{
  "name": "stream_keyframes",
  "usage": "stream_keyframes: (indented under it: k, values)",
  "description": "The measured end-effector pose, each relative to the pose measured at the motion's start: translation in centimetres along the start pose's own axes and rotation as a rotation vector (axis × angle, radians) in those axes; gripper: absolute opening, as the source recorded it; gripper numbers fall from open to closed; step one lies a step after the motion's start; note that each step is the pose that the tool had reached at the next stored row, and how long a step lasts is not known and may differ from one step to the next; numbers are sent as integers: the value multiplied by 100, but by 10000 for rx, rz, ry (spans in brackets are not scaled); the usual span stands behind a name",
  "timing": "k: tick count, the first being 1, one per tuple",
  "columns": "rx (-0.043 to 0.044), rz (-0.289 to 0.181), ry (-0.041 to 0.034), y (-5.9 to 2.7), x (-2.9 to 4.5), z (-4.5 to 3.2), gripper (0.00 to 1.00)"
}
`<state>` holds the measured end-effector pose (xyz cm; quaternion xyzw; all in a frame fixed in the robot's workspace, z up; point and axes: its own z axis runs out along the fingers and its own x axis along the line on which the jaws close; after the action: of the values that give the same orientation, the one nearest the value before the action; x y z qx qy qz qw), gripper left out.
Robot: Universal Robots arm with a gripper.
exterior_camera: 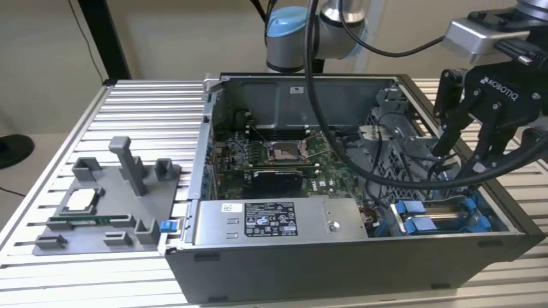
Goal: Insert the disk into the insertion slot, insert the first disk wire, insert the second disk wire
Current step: 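Insert the first disk wire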
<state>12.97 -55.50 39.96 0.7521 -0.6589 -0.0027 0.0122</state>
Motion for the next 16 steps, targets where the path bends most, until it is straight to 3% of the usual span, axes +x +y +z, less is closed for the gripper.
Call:
stream_keyframes:
  k: [3, 5, 9, 16]
  values:
    - [290, -70, 56, 7, -22, 13, 100]
    - [408, -116, 115, 14, -47, 16, 100]
    - [442, -141, 245, 67, -85, 17, 100]
    - [601, -151, 272, 77, -116, 45, 100]
